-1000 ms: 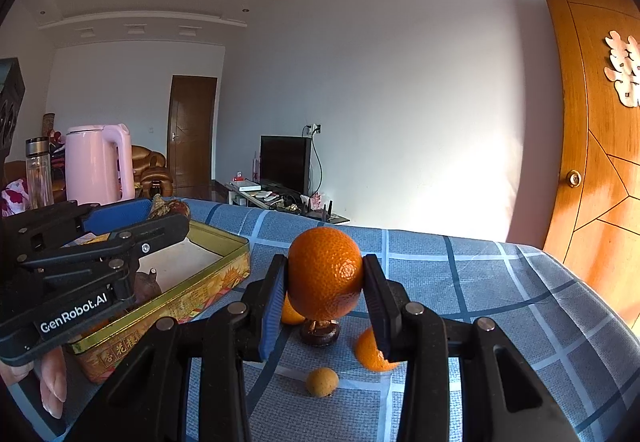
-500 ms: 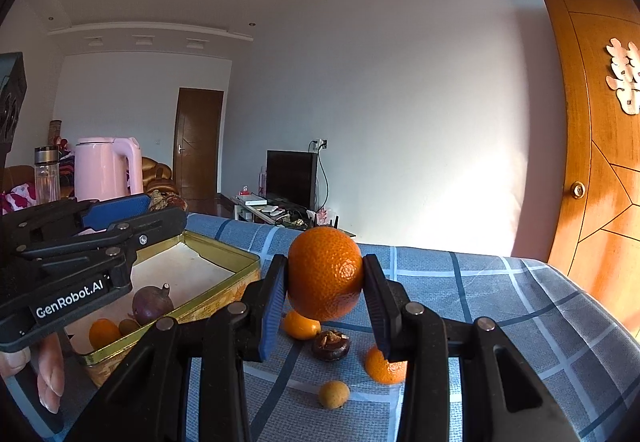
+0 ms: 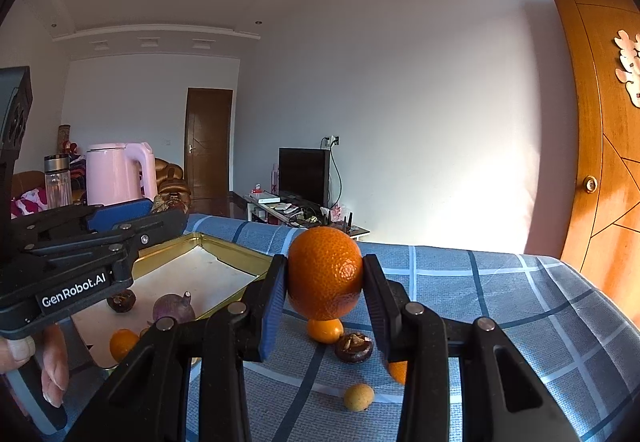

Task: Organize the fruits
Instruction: 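Carry the mangosteen in the left gripper and the orange in the right gripper over the tray, then open the left gripper over the tray to drop the mangosteen while the right gripper releases the orange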

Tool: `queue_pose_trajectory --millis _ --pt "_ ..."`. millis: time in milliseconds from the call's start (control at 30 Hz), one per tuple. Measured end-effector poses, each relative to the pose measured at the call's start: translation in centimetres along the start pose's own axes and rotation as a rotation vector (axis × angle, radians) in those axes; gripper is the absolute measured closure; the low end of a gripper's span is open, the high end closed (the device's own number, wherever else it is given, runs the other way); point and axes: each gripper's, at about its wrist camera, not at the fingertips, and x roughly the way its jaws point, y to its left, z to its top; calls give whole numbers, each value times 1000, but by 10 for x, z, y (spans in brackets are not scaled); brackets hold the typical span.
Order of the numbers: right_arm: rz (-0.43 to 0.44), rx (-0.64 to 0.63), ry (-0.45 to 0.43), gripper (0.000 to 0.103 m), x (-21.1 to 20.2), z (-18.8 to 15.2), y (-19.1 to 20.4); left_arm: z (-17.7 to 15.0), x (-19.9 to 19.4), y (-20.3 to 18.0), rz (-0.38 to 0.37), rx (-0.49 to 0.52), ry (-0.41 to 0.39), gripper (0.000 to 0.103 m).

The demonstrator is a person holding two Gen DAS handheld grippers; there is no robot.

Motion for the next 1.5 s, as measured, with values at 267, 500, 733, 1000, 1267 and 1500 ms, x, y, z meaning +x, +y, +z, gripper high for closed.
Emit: queue_pose_trajectory --millis 267,500,733,1000,1267,1500 --pt "39 23 13 63 1 10 7 0 4 13 24 -6 51 63" --pt "75 3 22 63 4 22 21 0 6 28 41 -11 82 63" --pt "105 -23 44 63 15 23 38 2 8 53 69 -24 108 63" --pt "136 -32 59 63 30 26 57 -1 12 86 99 -47 140 63" --pt "170 -45 85 63 47 22 78 -8 26 109 132 -66 180 63" --pt "197 -57 101 63 57 23 93 -17 35 116 143 -71 213 63"
